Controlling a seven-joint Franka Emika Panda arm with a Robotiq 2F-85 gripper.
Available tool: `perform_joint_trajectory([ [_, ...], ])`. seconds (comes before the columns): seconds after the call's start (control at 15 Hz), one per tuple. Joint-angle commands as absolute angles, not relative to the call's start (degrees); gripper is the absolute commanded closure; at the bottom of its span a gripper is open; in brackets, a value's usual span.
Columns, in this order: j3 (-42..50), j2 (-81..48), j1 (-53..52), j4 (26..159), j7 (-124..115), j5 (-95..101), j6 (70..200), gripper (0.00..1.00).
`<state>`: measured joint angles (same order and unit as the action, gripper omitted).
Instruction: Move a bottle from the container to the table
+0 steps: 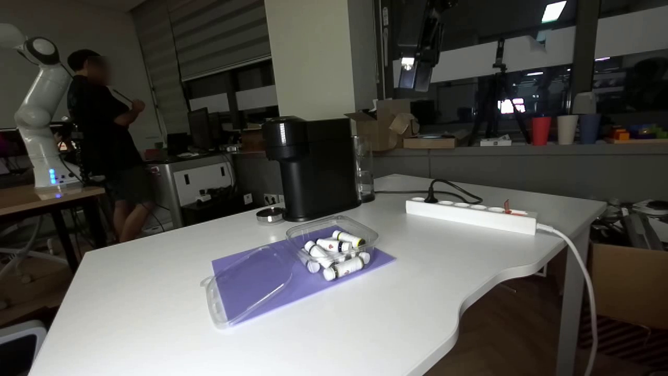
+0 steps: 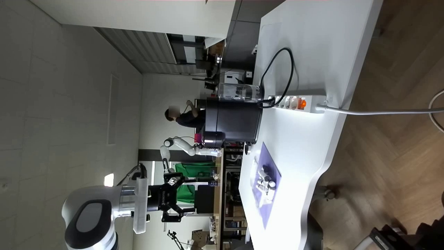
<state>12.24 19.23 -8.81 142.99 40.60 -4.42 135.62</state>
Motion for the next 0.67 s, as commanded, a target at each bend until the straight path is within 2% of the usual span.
perform_joint_trajectory([
  [0.0, 10.3, 14.2, -7.58, 139.1, 40.79, -6.36, 138.43, 0.0],
  [0.6, 5.76, -2.3, -7.36, 134.41, 42.8, -18.22, 159.34, 0.0],
])
